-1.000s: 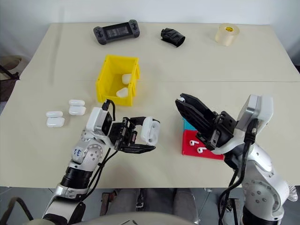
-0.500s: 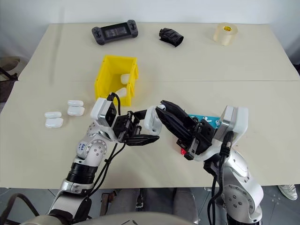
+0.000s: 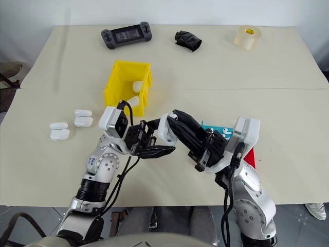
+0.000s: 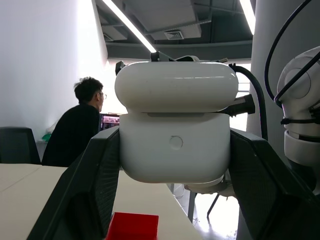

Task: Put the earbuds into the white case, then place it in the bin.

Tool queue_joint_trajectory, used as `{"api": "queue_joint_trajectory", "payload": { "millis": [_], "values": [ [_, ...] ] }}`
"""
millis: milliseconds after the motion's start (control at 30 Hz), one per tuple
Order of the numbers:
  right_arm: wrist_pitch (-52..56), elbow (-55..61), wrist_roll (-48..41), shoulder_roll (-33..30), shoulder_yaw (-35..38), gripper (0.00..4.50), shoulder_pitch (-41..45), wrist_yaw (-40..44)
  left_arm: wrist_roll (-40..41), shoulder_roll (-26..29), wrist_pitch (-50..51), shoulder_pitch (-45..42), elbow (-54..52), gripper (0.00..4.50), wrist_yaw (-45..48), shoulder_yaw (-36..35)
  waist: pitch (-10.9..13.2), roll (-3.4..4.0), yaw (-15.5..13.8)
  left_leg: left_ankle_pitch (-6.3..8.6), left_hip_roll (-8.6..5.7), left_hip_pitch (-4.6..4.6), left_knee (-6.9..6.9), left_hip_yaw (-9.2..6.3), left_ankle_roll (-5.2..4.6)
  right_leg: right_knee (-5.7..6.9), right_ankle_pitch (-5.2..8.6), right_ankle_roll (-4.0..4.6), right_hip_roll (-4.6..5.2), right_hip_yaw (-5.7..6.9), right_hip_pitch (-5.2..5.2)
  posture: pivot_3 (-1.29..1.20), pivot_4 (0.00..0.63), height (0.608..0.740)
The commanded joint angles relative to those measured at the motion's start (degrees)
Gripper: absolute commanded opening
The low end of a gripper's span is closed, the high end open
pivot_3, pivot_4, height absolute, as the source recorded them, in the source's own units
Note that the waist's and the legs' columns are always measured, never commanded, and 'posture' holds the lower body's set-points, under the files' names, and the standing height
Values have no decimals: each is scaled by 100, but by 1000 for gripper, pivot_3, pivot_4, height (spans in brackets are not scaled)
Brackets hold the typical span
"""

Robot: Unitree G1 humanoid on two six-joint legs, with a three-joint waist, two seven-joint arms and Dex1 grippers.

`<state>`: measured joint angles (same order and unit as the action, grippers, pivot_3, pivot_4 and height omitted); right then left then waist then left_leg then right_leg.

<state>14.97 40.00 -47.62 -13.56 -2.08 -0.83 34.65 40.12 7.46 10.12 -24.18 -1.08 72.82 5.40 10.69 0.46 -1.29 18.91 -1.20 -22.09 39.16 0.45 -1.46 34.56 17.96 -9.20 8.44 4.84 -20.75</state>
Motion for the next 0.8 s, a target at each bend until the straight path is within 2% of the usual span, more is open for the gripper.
{"api": "queue_joint_trajectory", "payload": {
  "millis": [33, 633, 733, 800],
  "values": [
    [-185, 42, 4, 64, -48, 458, 2, 78, 101, -43, -8, -88, -113, 2804, -19, -52, 0, 0, -2, 0, 0, 0, 0, 0, 0, 0, 0, 0, 0, 0, 0, 0, 150, 740],
    [71, 7, -547, -506, 318, 458, -234, 120, 83, -214, -117, -271, 5, 2804, -175, -183, 0, -1, -4, 0, 2, -1, -1, 1, -1, -4, 0, 0, 1, -1, 1, 0, 150, 740],
    [443, 33, -1043, -675, 320, 458, -242, 37, 59, -234, -138, -291, 26, 2804, -158, -200, 1, -1, -4, 0, 6, -1, -2, 0, 0, -5, 0, 0, 1, 0, 2, 0, 150, 740],
    [457, 52, -1075, -720, 339, 855, -146, 55, 40, -219, -155, -272, 18, 2804, -108, -186, 1, -1, -6, 0, 4, -1, -2, 0, -1, -6, 0, 0, 2, 0, 3, 0, 150, 740]
  ]
}}
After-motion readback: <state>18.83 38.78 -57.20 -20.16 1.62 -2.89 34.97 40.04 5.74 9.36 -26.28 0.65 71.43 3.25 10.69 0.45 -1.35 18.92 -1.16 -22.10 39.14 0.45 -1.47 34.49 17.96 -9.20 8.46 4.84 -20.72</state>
